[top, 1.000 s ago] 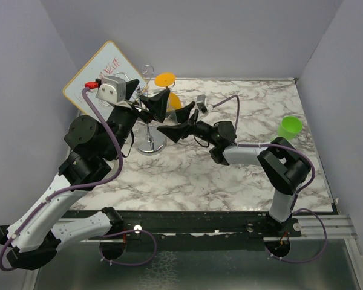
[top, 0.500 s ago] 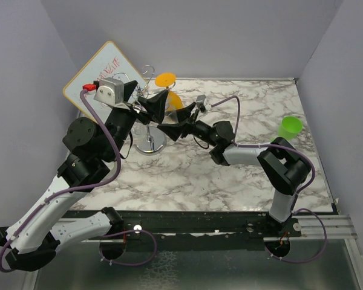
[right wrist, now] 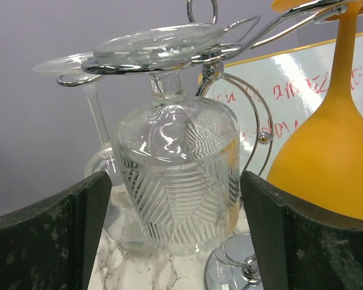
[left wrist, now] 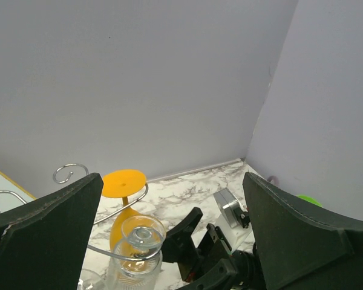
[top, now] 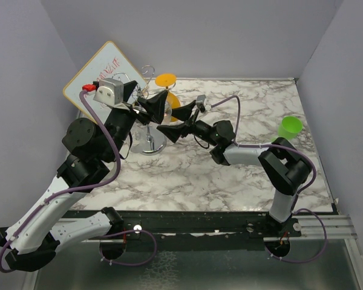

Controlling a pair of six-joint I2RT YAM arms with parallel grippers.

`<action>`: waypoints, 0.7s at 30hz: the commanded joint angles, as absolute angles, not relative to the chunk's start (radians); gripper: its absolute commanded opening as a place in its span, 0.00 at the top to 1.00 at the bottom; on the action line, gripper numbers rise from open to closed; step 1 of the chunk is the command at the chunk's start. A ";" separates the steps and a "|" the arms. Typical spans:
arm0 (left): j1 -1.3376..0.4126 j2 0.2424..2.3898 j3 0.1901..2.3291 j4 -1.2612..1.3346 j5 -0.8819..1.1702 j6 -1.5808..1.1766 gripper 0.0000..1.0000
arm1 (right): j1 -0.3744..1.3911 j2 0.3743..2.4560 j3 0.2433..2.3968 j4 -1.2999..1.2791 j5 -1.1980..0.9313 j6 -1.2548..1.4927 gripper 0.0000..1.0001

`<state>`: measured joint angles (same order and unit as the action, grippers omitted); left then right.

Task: Place the wine glass upside down on the wine glass rack

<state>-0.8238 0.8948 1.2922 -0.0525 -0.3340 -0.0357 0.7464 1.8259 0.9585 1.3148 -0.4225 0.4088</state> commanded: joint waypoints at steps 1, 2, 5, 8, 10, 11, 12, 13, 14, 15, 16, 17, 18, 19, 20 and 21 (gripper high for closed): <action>-0.820 0.885 1.292 -0.064 -0.342 -0.021 0.01 | 0.749 1.776 0.945 1.302 -0.398 0.365 0.03; -0.820 0.885 1.292 -0.066 -0.342 -0.020 0.01 | 0.749 1.772 0.945 1.294 -0.398 0.361 0.03; -0.820 0.881 1.292 -0.075 -0.345 -0.020 0.01 | 0.749 1.758 0.937 1.279 -0.401 0.352 0.01; -0.820 0.878 1.290 -0.080 -0.346 -0.020 0.01 | 0.749 1.734 0.917 1.262 -0.408 0.347 0.00; -0.820 0.875 1.289 -0.085 -0.345 -0.020 0.01 | 0.749 1.708 0.888 1.260 -0.413 0.341 0.00; -0.820 0.874 1.287 -0.087 -0.345 -0.020 0.01 | 0.749 1.691 0.869 1.269 -0.417 0.339 0.00; -0.820 0.873 1.286 -0.087 -0.345 -0.020 0.01 | 0.749 1.673 0.839 1.279 -0.422 0.339 0.00; -0.820 0.872 1.285 -0.088 -0.344 -0.021 0.01 | 0.749 1.653 0.821 1.280 -0.425 0.336 0.00; -0.820 0.870 1.283 -0.090 -0.344 -0.021 0.01 | 0.749 1.632 0.805 1.270 -0.426 0.331 0.00; -0.820 0.869 1.280 -0.090 -0.344 -0.023 0.01 | 0.749 1.610 0.789 1.256 -0.431 0.323 0.00; -0.820 0.868 1.279 -0.089 -0.342 -0.024 0.01 | 0.749 1.587 0.775 1.234 -0.434 0.314 0.00; -0.820 0.867 1.277 -0.091 -0.340 -0.026 0.01 | 0.749 1.558 0.756 1.209 -0.431 0.303 0.00; -0.820 0.867 1.277 -0.094 -0.337 -0.027 0.01 | 0.749 1.525 0.739 1.178 -0.419 0.290 0.01; -0.819 0.866 1.278 -0.103 -0.333 -0.030 0.01 | 0.749 1.488 0.723 1.137 -0.401 0.276 0.01; -0.820 0.865 1.281 -0.114 -0.329 -0.032 0.01 | 0.749 1.443 0.706 1.086 -0.369 0.258 0.01; -0.819 0.866 1.289 -0.134 -0.319 -0.036 0.01 | 0.749 1.395 0.696 1.012 -0.334 0.236 0.02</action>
